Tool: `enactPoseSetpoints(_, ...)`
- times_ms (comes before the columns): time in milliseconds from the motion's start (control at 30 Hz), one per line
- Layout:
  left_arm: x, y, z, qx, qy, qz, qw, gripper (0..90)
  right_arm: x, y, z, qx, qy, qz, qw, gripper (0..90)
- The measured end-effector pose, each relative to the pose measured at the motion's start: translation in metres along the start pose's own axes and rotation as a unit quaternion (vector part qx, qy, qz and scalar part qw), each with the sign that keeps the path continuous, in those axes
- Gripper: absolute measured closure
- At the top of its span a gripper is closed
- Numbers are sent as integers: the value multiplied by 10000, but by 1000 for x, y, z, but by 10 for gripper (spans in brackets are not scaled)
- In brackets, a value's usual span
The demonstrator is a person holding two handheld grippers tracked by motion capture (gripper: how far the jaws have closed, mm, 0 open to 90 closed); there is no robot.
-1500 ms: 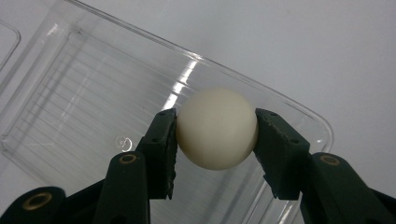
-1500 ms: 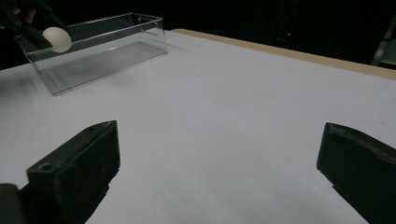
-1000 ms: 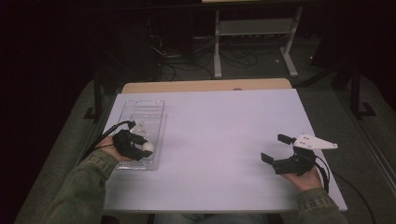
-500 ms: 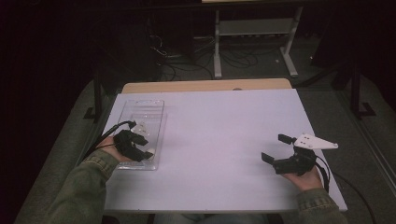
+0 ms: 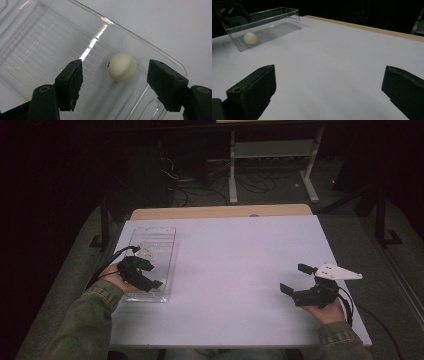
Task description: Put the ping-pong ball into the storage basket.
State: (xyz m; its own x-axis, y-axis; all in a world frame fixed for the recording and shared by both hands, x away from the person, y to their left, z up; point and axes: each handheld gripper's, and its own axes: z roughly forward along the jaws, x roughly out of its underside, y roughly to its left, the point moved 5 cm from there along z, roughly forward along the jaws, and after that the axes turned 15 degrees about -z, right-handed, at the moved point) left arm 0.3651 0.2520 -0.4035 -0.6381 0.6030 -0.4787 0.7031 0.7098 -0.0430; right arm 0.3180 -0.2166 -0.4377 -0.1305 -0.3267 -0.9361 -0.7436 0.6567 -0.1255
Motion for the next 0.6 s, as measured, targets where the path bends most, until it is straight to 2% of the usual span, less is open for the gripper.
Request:
enactPoseSetpoints(133,-4,-1,-6,-146,-114,2,9998,171,0,0,0,-5,6,-3,10000,0)
enactPoseSetpoints(267,-7,0,-12,-178,-271,-36,9995,111,0,0,0,-3,2,-3,10000,0)
enactPoseSetpoints(400,-10,1,-18,-190,-489,-161,9985,14,-1,0,-1,8,-11,-9,10000,0)
enactPoseSetpoints(600,-14,-1,-30,-68,-834,-247,9962,0,-1,0,-1,15,-11,-12,10000,0)
